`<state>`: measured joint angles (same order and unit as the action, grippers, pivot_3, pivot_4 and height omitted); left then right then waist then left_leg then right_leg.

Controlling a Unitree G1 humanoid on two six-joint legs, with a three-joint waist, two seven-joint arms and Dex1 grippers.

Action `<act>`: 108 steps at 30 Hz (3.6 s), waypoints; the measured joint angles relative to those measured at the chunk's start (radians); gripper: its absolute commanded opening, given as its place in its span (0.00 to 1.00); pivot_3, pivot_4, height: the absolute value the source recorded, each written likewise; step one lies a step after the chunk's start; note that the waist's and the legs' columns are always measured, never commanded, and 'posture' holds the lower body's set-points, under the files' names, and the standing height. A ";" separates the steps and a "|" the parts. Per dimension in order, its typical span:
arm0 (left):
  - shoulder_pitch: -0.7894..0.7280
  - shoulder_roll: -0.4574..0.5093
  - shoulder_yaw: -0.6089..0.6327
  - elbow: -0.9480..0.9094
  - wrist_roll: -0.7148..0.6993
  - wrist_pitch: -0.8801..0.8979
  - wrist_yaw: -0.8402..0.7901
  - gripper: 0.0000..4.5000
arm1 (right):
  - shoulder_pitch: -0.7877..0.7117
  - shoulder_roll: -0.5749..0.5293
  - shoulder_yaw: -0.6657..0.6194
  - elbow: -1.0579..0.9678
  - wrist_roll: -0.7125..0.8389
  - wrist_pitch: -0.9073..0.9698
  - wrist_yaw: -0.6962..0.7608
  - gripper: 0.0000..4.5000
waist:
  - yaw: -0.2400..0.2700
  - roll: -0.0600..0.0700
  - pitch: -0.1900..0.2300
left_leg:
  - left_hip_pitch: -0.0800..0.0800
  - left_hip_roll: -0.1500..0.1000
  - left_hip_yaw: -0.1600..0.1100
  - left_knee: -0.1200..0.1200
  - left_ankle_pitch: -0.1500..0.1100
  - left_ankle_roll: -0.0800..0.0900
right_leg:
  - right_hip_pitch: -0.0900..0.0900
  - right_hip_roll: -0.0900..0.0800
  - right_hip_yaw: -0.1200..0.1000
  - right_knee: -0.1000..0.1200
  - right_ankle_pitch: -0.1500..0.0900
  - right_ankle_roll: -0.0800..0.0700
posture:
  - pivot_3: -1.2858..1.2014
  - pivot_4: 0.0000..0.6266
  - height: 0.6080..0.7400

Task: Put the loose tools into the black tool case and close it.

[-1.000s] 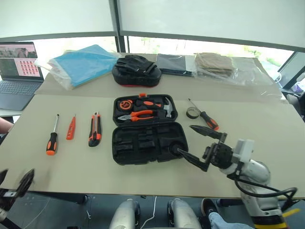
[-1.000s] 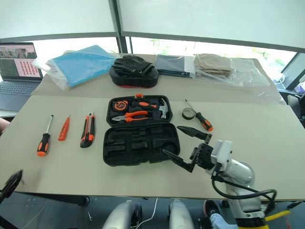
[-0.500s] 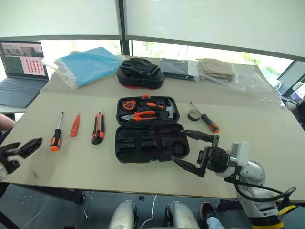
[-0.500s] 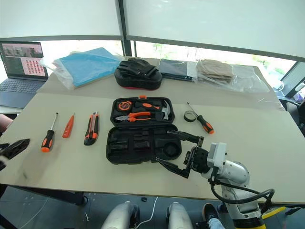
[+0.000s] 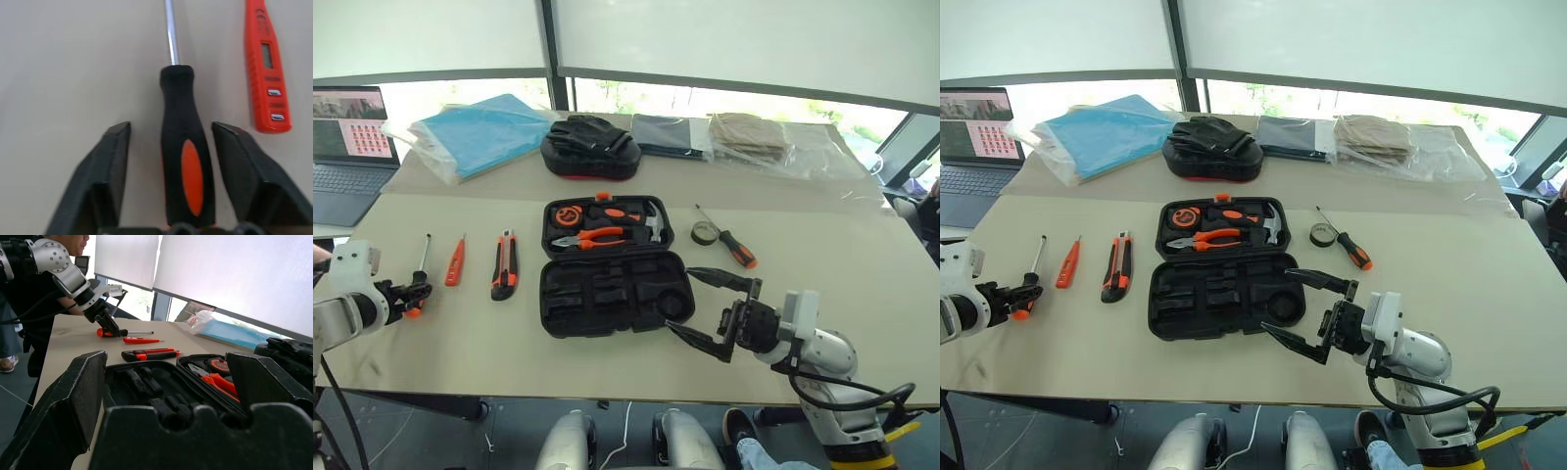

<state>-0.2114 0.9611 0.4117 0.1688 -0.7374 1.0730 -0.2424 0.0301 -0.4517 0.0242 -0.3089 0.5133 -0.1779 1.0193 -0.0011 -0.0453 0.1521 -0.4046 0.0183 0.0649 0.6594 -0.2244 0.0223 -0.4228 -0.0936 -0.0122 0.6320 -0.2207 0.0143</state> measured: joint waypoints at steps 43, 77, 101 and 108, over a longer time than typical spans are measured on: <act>-0.541 -0.291 -0.826 0.055 0.820 -0.858 -0.887 0.19 | 0.157 -0.089 -0.230 -0.182 0.018 0.138 -0.206 1.00 | 0.013 0.005 0.000 | -0.009 -0.001 0.009 0.005 0.006 0.015 | 0.000 0.001 0.001 -0.004 0.004 0.010 | 0.52 0.24 1.00; -0.462 -0.403 -0.604 0.142 0.638 -0.826 -0.903 0.17 | 0.259 -0.048 -0.198 -0.189 0.009 0.131 -0.195 1.00 | 0.014 0.006 0.000 | -0.012 0.000 0.007 0.016 0.004 0.018 | 0.001 0.001 0.000 -0.002 0.005 0.012 | 0.52 0.24 1.00; -0.480 -0.457 -0.671 0.196 0.747 -0.851 -0.830 0.01 | 0.228 -0.015 -0.200 -0.140 0.002 0.121 -0.216 1.00 | 0.025 0.011 -0.007 | -0.010 -0.001 0.007 0.018 0.003 0.020 | 0.004 -0.001 0.001 -0.003 0.005 0.014 | 0.52 0.24 1.00; -0.446 -0.463 -0.635 0.152 0.728 -0.811 -0.812 0.01 | 0.230 -0.002 -0.236 -0.127 -0.002 0.118 -0.258 1.00 | 0.024 0.017 -0.012 | -0.010 -0.001 0.007 0.018 0.002 0.021 | 0.004 -0.002 0.001 -0.003 0.006 0.014 | 0.52 0.24 1.00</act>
<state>-0.6577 0.4978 -0.2231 0.3212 -0.0093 0.2624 -1.0540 0.2600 -0.4533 -0.2114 -0.4356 0.5111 -0.0599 0.7612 0.0228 -0.0281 0.1406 -0.4151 0.0171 0.0724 0.6773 -0.2220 0.0434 -0.4191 -0.0952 -0.0108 0.6292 -0.2150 0.0283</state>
